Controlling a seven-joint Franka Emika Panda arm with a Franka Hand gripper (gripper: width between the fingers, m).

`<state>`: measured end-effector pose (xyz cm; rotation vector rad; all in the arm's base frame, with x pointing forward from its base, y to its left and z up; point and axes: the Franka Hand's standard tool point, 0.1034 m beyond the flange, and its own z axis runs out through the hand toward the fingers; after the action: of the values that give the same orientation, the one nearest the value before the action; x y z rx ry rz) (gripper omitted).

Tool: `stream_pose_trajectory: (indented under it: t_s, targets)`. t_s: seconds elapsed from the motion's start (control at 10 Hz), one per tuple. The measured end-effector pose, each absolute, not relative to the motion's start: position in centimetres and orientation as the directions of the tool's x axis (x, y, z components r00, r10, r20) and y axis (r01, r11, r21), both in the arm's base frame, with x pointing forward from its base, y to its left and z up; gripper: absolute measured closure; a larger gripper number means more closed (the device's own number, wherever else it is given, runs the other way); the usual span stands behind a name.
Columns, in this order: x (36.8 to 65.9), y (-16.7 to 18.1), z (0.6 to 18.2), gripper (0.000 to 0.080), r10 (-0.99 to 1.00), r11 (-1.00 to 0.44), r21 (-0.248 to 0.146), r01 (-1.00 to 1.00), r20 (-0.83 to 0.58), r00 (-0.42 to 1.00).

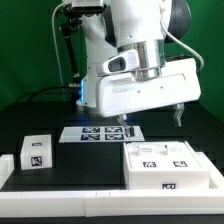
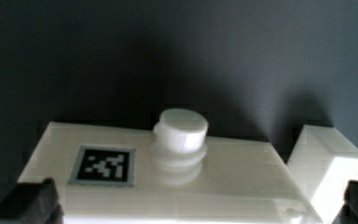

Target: Assemble cabinet

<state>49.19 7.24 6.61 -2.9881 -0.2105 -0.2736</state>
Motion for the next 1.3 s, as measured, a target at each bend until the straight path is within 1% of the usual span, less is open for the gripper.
stream_pose_trajectory:
  t_s: [0.2, 0.3, 0.5, 0.7, 1.0, 1.2, 1.3]
  targets:
    - [49.5, 6.1, 6.3, 0.0002, 0.065, -0.987, -0.133, 0.094, 0.208, 0.976]
    - [49.5, 6.2, 6.2, 0.0002, 0.009, -0.988, -0.147, 0.038, 0.198, 0.980]
    - [49.4, 6.2, 6.1, 0.0002, 0.030, -0.988, -0.142, 0.059, 0.200, 0.979]
    - [49.2, 6.0, 5.5, 0.0002, 0.021, -0.989, -0.143, 0.048, 0.187, 0.982]
    - [49.0, 7.1, 4.7, 0.0002, 0.029, -0.987, -0.151, 0.056, 0.175, 0.984]
    - [48.8, 6.9, 3.8, 0.0002, 0.043, -0.986, -0.152, 0.069, 0.167, 0.985]
    - [48.8, 7.0, 3.8, 0.0002, 0.045, -0.986, -0.152, 0.071, 0.167, 0.985]
